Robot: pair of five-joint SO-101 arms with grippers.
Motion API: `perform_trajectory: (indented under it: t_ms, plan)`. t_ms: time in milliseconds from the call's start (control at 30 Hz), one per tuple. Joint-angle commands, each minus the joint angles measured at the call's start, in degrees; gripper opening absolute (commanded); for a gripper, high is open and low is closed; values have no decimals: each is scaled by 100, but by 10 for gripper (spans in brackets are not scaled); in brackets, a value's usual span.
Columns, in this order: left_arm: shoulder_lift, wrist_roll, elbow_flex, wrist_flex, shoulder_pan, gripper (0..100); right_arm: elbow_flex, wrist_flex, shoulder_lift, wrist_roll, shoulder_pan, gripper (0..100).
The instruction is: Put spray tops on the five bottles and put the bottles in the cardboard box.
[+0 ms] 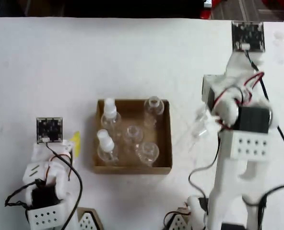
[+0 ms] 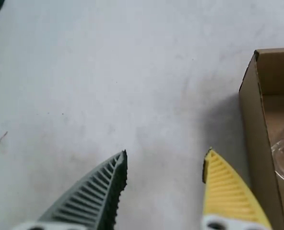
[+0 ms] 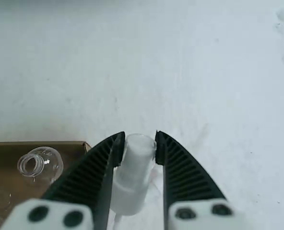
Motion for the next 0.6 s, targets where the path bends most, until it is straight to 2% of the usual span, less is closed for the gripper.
perform_trajectory:
  t_ms: [0, 100, 267, 433, 567]
  plan:
    - [-48, -70, -9, 26, -48, 242, 800, -1121, -875, -18, 13, 17]
    - [-48, -70, -9, 26, -48, 242, 1407, -1974, -1587, -62, -207, 16]
    - [-48, -70, -9, 26, -48, 242, 1143, -2079, -2229, -62, -1314, 15]
    - [-48, -70, -9, 26, -48, 242, 466, -2097, -1903, -62, -2651, 15]
    - [-48, -70, -9, 35, -48, 242, 404, -2097, -1569, -62, -3345, 15]
